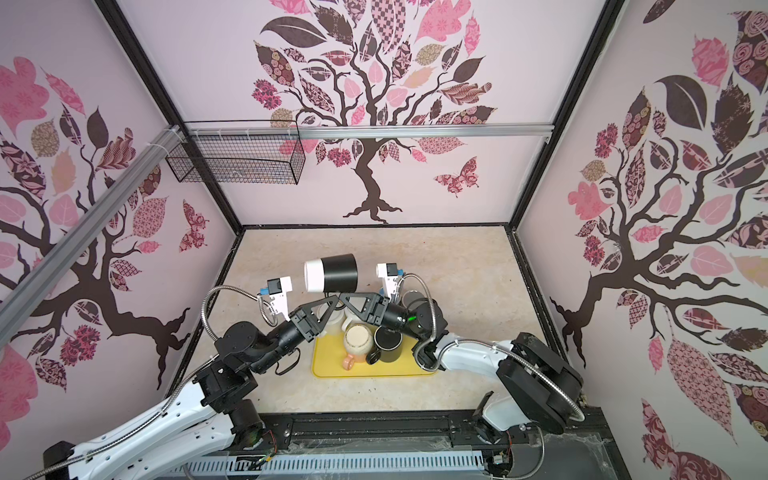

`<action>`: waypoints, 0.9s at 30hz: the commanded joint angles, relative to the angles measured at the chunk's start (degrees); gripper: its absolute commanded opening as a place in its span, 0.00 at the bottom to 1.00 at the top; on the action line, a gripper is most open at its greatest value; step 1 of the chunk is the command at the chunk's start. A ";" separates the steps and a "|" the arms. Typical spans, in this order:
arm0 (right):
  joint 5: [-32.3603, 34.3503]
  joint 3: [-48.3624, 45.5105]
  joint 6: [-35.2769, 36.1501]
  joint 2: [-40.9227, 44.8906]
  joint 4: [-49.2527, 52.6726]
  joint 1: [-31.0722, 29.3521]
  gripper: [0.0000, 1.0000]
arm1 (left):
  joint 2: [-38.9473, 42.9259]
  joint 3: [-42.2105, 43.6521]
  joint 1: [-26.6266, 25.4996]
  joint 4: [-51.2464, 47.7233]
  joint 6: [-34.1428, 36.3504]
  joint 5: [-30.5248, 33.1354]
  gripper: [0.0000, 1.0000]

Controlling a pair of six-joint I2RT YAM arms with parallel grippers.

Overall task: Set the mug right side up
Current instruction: 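Grasp the black mug's rim with right gripper while left gripper holds it, then open left gripper and carry the black mug away with right gripper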

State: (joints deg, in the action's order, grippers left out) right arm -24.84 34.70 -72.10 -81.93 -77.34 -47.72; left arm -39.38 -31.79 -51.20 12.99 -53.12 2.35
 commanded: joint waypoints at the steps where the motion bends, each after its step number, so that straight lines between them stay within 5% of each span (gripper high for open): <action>1: 4.40 4.87 -0.67 0.37 -0.41 2.46 0.00 | 0.68 -0.65 -1.12 -10.02 2.17 -0.35 0.00; 2: 4.47 5.10 -0.09 1.26 2.17 3.23 0.00 | 1.10 -3.11 -1.11 -17.46 4.03 4.17 0.02; 3: 4.39 5.63 1.25 2.49 5.86 4.20 0.00 | 1.59 -5.25 -1.10 -24.34 5.75 9.98 0.27; 5: 3.80 7.27 5.69 5.09 13.71 5.94 0.00 | 3.06 -7.70 -1.17 -33.08 9.74 19.61 0.59; 8: 4.49 11.08 14.02 8.79 30.25 8.63 0.00 | 6.46 -8.47 -1.10 -38.14 15.13 29.45 0.94; 10: 5.31 15.03 20.37 10.23 41.90 10.77 0.00 | 7.78 -10.28 -0.91 -42.24 16.39 32.09 0.96; 15: 11.18 26.97 34.69 9.77 69.15 16.21 0.00 | 9.13 -12.60 -0.66 -44.93 22.54 25.90 0.95; 19: 23.78 38.69 47.25 6.33 86.81 17.30 0.00 | 8.25 -13.56 -0.66 -48.04 23.21 28.05 0.94; 23: 34.96 44.42 54.32 3.00 94.11 17.83 0.00 | 7.79 -12.80 -0.72 -47.29 23.66 26.47 0.94; 27: 33.81 43.65 56.00 1.34 96.11 23.63 0.00 | 7.63 -12.37 -0.70 -46.70 23.42 24.98 0.93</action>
State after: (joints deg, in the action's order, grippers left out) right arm 4.38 76.77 -21.89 -78.54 14.83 -28.05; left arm -31.77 -43.05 -52.01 -33.43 -31.00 27.94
